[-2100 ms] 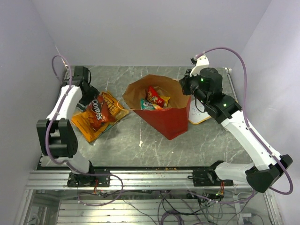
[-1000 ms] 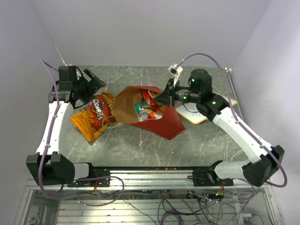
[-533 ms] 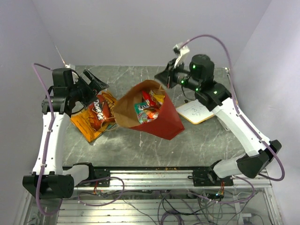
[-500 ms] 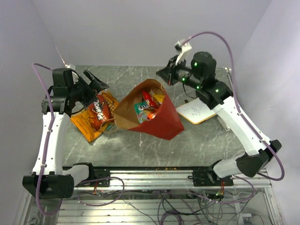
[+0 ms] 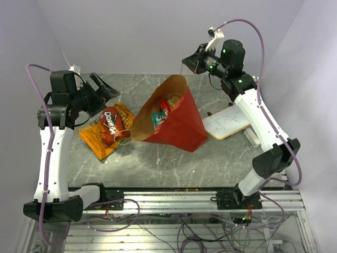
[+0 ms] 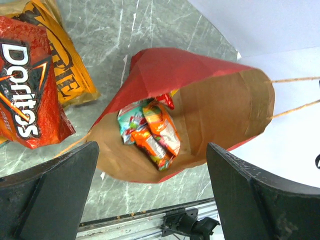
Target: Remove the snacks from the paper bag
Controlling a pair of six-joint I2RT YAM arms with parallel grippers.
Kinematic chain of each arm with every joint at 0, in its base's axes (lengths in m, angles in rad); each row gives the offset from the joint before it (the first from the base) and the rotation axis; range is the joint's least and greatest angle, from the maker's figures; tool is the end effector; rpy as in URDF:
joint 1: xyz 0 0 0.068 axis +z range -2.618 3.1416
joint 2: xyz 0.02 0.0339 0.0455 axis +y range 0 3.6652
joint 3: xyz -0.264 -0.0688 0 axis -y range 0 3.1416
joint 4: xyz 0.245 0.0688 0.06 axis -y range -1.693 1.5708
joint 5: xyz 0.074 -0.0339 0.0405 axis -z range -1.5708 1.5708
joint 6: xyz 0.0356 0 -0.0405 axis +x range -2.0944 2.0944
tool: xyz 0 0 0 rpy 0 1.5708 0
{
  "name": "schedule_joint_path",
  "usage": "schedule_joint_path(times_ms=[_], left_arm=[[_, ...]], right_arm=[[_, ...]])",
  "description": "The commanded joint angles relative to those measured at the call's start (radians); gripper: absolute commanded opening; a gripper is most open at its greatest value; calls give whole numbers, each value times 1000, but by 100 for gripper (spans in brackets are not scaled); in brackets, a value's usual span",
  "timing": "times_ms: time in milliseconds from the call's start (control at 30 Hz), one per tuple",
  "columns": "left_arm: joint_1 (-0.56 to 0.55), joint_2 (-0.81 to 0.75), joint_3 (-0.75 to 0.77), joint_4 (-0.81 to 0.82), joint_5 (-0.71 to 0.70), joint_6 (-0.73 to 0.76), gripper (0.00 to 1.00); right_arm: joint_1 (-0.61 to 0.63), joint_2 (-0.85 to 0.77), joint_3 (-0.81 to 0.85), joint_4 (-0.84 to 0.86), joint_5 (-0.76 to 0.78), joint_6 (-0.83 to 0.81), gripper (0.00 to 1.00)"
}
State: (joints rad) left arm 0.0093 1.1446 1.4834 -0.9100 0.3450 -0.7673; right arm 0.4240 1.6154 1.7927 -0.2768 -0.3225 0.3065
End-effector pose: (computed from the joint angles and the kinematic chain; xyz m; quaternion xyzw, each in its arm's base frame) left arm 0.2125 -0.0101 0.4338 -0.2512 0.8314 -0.3146 0.3829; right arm 0.3322 0.1623 0.4688 -0.1505 0.7242 0.3478 0.5762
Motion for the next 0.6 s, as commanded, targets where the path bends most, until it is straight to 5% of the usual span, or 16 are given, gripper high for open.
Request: schedule_joint_path(times_ms=[0,400,567], left_arm=[[-6,20,13,-59,3,50,100],[-6,30,-237,-120,-97,168,100],[-7,120,-191,-109,-176,244,95]], right_arm=[[-26,35,91,252,-184,128,0],[-36,-27,-37,256,-205,119,0],[-36,-53,-63,208,-182,89,0]])
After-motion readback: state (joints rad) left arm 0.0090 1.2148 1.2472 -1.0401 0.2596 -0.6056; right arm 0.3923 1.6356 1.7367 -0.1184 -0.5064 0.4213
